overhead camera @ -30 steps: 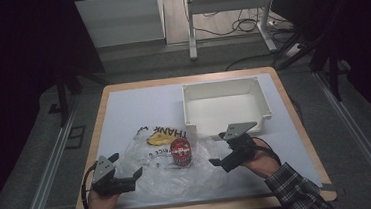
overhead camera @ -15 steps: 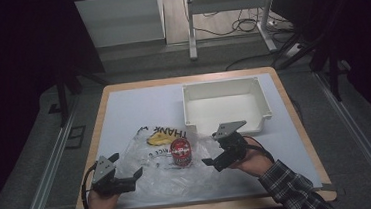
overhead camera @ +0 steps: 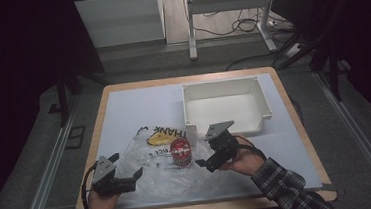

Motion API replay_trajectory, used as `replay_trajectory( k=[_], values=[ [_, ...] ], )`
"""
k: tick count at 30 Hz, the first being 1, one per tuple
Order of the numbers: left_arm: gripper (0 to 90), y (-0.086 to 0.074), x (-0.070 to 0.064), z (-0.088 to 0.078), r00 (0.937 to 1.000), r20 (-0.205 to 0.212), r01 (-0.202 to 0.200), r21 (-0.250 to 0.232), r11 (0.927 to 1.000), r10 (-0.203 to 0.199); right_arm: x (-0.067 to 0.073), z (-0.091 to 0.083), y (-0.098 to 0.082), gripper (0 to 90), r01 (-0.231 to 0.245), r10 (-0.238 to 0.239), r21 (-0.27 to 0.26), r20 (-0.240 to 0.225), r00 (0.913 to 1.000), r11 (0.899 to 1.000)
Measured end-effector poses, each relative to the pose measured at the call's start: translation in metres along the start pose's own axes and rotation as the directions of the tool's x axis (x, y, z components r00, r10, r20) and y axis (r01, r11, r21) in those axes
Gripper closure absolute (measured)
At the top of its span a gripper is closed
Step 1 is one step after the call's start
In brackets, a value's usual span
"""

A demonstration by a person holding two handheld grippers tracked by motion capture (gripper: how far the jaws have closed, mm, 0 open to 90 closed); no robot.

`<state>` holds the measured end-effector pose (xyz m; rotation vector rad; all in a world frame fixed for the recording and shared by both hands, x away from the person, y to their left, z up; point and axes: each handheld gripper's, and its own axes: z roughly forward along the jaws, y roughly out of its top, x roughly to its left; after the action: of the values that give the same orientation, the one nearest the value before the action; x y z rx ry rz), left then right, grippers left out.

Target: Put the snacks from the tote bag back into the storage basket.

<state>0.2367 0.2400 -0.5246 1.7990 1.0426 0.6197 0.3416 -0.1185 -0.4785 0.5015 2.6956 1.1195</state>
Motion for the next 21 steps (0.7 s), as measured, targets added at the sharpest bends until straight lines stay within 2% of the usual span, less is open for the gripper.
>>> replay_trajectory(
  k=[7,9,21],
  values=[
    [0.3,0.0,0.0,0.0,1.0,-0.002,-0.004,0.001,1.0,0.004,0.002,0.006,0.006,2.7,0.015,-0.015,0.005,-0.026,0.9996,1.0],
    [0.3,0.0,0.0,0.0,1.0,-0.001,-0.005,0.001,1.0,0.005,0.002,0.009,0.008,2.8,0.025,-0.025,0.014,-0.021,0.9995,1.0],
    [0.3,0.0,0.0,0.0,1.0,-0.001,-0.005,0.0,1.0,0.005,0.004,0.03,0.02,5.6,0.04,-0.036,0.06,-0.064,0.9973,0.997]
  ],
)
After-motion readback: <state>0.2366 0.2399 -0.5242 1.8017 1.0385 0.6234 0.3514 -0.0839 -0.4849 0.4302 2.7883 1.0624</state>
